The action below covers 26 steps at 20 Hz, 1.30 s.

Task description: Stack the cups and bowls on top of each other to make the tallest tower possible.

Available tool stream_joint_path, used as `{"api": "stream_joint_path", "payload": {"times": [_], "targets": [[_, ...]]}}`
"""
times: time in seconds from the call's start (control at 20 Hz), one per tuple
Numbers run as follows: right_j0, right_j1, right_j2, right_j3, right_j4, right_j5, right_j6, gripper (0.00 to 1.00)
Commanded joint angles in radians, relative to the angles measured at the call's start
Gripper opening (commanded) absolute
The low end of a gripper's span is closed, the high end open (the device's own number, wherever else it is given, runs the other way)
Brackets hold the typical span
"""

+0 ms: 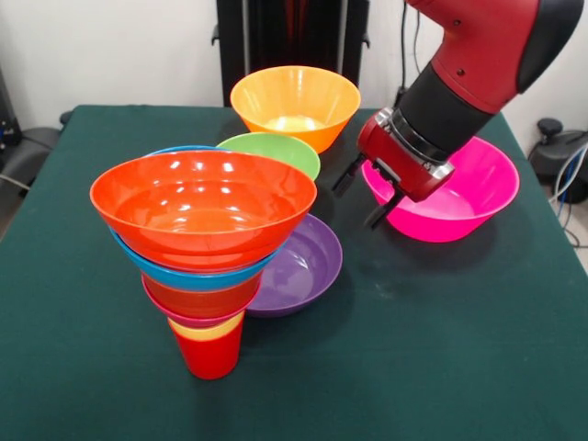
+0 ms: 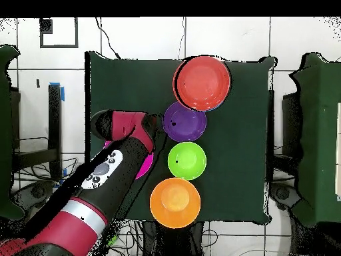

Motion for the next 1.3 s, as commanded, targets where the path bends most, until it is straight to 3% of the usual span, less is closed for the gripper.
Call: {"api": "stream_joint_path", "payload": {"times": [0.05, 1.0, 1.3], "targets": [[0.021, 0.054, 0.062, -0.037, 0.049, -0.034, 0.281, 1.0], [0.055, 0.119, 0.018, -0.067, 0.123, -0.005, 0.286, 1.0], [0.056, 0.141, -0.005, -0.103, 0.104, 0.046, 0.232, 1.0]]}}
